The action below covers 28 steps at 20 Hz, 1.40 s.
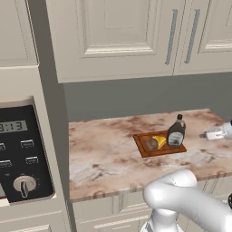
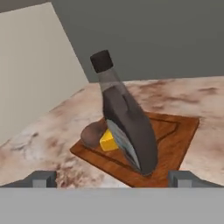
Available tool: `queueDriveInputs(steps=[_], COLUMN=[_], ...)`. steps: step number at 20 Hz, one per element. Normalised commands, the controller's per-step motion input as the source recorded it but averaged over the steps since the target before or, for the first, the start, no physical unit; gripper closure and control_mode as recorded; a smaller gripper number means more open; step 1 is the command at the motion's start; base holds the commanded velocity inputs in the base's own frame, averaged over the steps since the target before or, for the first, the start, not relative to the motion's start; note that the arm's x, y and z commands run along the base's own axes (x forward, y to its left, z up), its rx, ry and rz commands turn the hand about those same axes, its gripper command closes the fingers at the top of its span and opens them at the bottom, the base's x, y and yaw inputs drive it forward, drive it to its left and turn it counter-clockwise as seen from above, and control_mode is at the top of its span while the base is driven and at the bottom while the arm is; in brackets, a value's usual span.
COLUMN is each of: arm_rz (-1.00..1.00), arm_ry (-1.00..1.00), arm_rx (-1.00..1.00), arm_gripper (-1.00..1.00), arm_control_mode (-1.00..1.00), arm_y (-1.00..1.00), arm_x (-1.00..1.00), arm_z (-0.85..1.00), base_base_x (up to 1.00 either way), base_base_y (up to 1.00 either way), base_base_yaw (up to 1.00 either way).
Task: Retrieve the reheated potato from the microwave, then place the potato, cheese, and condiment on the cutting board.
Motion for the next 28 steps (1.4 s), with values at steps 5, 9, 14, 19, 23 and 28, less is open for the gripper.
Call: queueDriveInputs(steps=[5, 9, 14, 19, 23, 28], arm_rz=[-0.05, 0.0, 0.0, 0.0, 0.0, 0.0], arm_ry=[0.37, 0.46, 0.39, 0.1, -0.1, -0.18], arm_rx=[-0.03, -0.01, 0.0, -0.09, -0.24, -0.27], arm_gripper=[-1.0, -1.0, -1.0, -1.0, -1.0, -1.0], arm_control_mode=[-1.0, -1.0, -1.0, -1.0, -1.0, -1.0], arm_y=[0.01, 0.1, 0.15, 0.38, 0.48, 0.52], arm_x=[-0.45, -0.44, -0.59, -0.56, -0.49, -0.48], arm_z=[0.42, 0.38, 0.27, 0.12, 0.17, 0.12], base_base_x=[0.0, 0.0, 0.0, 0.0, 0.0, 0.0], base_base_y=[0.0, 0.0, 0.0, 0.0, 0.0, 0.0], base_base_yaw=[0.0, 0.0, 0.0, 0.0, 0.0, 0.0])
